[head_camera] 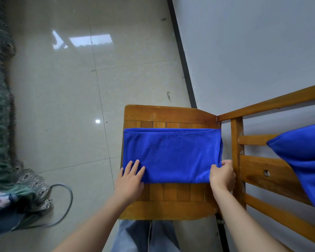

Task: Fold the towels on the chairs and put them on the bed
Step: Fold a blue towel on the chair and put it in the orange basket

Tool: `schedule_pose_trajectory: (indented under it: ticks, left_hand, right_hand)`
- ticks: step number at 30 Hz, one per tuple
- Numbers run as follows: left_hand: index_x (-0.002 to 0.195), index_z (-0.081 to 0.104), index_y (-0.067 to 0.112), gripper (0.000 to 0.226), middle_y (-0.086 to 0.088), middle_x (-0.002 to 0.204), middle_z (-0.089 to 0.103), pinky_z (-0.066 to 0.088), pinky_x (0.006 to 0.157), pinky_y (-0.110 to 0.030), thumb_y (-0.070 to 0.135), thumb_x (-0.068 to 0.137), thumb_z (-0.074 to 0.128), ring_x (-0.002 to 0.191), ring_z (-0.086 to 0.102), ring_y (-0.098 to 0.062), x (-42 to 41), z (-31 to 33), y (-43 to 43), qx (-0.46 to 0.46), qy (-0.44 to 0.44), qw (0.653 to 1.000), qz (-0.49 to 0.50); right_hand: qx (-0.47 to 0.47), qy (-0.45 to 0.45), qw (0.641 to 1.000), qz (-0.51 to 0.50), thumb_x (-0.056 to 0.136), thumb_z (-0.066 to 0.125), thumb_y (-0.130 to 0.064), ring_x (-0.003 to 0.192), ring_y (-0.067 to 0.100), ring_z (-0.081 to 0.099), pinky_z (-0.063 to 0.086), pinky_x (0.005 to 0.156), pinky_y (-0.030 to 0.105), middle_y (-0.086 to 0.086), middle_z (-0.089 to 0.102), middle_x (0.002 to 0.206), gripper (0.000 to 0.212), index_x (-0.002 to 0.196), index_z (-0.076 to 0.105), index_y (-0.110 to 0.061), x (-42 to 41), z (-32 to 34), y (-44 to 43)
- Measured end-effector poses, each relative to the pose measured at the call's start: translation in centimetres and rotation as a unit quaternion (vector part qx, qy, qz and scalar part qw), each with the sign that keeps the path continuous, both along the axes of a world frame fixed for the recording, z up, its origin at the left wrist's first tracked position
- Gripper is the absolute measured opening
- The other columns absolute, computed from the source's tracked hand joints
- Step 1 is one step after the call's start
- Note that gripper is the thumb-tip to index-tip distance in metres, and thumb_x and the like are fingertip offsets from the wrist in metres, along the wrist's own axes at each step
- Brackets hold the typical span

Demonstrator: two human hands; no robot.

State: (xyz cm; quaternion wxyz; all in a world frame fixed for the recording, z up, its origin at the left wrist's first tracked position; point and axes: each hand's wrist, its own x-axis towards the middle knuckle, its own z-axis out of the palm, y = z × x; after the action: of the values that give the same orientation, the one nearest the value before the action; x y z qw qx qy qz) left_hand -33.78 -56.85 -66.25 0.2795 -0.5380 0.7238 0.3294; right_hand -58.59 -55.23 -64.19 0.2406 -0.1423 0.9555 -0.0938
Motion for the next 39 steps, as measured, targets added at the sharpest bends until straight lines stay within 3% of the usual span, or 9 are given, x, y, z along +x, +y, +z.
schedule_pose_trajectory:
  ticks: [7,13,17,20,27,32,35,37,39]
  left_hand:
    - [0.146,0.024,0.018,0.056,-0.005,0.157,0.014,0.022,0.115,-0.039,0.026,0.095,0.046,0.143,0.016,-0.023,1.5,-0.4,-0.3,0.029,0.099,0.936,0.336]
    - [0.144,0.031,0.015,0.048,-0.002,0.153,0.026,0.029,0.112,-0.039,0.015,0.097,0.042,0.140,0.026,-0.021,2.1,-0.1,-1.3,0.082,0.227,0.859,0.452]
    - [0.143,0.033,0.012,0.044,-0.003,0.150,0.031,0.029,0.110,-0.034,0.018,0.099,0.038,0.138,0.029,-0.020,2.0,0.6,-2.1,0.122,0.276,0.794,0.528]
    - [0.142,0.035,0.013,0.043,-0.003,0.150,0.032,0.029,0.110,-0.033,0.023,0.100,0.035,0.138,0.030,-0.019,2.2,1.0,-2.2,0.133,0.274,0.776,0.552]
    - [0.132,0.046,0.013,0.041,-0.004,0.135,0.047,0.035,0.091,-0.026,0.032,0.100,0.028,0.108,0.044,-0.010,2.0,1.7,-2.7,0.140,0.270,0.763,0.571]
    - [0.110,0.050,0.025,0.027,0.005,0.119,0.050,0.034,0.089,-0.026,0.032,0.100,0.027,0.102,0.048,-0.008,2.2,1.5,-2.6,0.136,0.292,0.750,0.578]
    - [0.117,0.049,0.024,0.030,0.008,0.116,0.047,0.036,0.087,-0.024,0.031,0.101,0.025,0.105,0.045,-0.009,2.1,1.8,-2.8,0.128,0.311,0.751,0.568]
    - [0.127,0.046,0.019,0.033,0.007,0.126,0.045,0.040,0.090,-0.024,0.029,0.101,0.027,0.115,0.046,-0.013,2.1,1.5,-2.6,0.119,0.305,0.779,0.534]
    - [0.144,0.029,0.016,0.046,0.006,0.143,0.034,0.032,0.104,-0.027,0.027,0.100,0.035,0.134,0.033,-0.017,2.3,0.7,-2.0,0.079,0.250,0.857,0.443]
  right_hand:
    - [-0.106,0.031,0.988,0.104,0.086,0.059,-0.012,0.071,0.022,0.055,0.036,0.052,0.022,0.004,0.056,0.083,0.014,0.086,0.046,-0.015,3.4,2.4,0.2]
    - [-0.141,-0.063,0.942,0.299,0.081,0.066,-0.014,0.094,0.019,0.050,0.034,0.073,0.021,0.004,0.056,0.098,0.014,0.082,0.053,-0.011,10.1,3.2,0.0]
    - [-0.127,-0.145,0.940,0.283,0.088,0.059,-0.018,0.113,0.015,0.046,0.029,0.081,0.015,-0.001,0.057,0.115,0.016,0.085,0.043,-0.016,13.2,3.3,-0.7]
    - [-0.133,-0.169,0.935,0.281,0.090,0.057,-0.019,0.109,0.015,0.046,0.027,0.077,0.013,-0.004,0.055,0.106,0.014,0.087,0.043,-0.017,14.8,3.3,-1.2]
    - [-0.124,-0.187,0.926,0.302,0.090,0.056,-0.023,0.107,0.011,0.045,0.029,0.068,0.007,-0.009,0.047,0.099,0.012,0.092,0.045,-0.018,16.3,2.8,-1.8]
    - [-0.040,-0.305,0.883,0.355,0.094,0.049,-0.029,0.131,0.011,0.031,0.032,0.098,0.024,-0.006,0.047,0.135,0.011,0.102,0.049,-0.020,15.8,1.2,-1.7]
    - [-0.051,-0.288,0.889,0.353,0.097,0.043,-0.024,0.132,0.013,0.033,0.029,0.103,0.025,-0.004,0.047,0.138,0.025,0.118,0.054,-0.015,14.6,0.7,-1.4]
    - [-0.049,-0.219,0.901,0.372,0.098,0.041,-0.022,0.133,0.012,0.032,0.027,0.106,0.024,-0.003,0.046,0.141,0.030,0.124,0.054,-0.014,13.3,0.3,-0.9]
    - [-0.013,-0.140,0.893,0.428,0.097,0.042,-0.021,0.137,0.014,0.029,0.026,0.110,0.027,-0.001,0.040,0.146,0.035,0.130,0.052,-0.015,12.0,-0.4,0.1]
